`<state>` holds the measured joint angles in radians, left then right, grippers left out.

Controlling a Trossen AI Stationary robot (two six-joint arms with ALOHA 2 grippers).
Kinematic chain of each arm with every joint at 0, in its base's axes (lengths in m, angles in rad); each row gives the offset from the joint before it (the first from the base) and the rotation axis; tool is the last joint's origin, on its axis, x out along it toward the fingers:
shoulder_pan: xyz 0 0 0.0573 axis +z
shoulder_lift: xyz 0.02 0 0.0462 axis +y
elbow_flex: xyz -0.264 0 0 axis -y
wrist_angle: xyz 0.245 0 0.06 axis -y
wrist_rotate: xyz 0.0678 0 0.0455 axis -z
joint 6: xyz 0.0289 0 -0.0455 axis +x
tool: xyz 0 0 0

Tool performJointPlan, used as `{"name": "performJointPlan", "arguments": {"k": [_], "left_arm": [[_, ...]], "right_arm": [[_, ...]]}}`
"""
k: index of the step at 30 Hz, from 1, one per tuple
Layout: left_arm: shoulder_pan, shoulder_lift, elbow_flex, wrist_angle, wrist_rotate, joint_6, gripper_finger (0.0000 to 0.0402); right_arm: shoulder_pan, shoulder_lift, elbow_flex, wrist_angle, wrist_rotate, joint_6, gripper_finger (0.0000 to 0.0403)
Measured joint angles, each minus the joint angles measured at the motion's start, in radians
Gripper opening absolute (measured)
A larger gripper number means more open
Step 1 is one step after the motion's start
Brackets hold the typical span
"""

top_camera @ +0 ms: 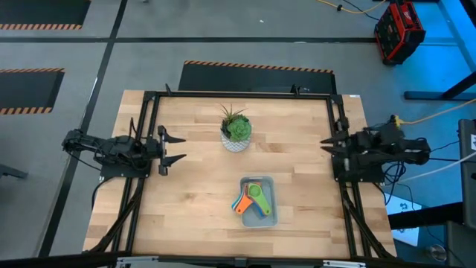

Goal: Nest measuring cups in basket
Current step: Return to Home Position

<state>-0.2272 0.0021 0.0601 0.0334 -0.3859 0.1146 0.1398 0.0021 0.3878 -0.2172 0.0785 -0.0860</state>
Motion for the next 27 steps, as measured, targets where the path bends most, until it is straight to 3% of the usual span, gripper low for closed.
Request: {"name": "performJointPlan", "arguments": {"k": [13,27], "left_arm": [[0.0,0.0,0.0,0.006,-0.017,0.027,0.0254],[0.0,0.0,0.0,-0.001,-0.027,0.058,0.0254]], "right_arm": [[-0.018,0.0,-0.373,0.39,0.048,0.063,0.0083],[-0.134,0.002,-0.378,0.329,0.026,0.064,0.0083]]}}
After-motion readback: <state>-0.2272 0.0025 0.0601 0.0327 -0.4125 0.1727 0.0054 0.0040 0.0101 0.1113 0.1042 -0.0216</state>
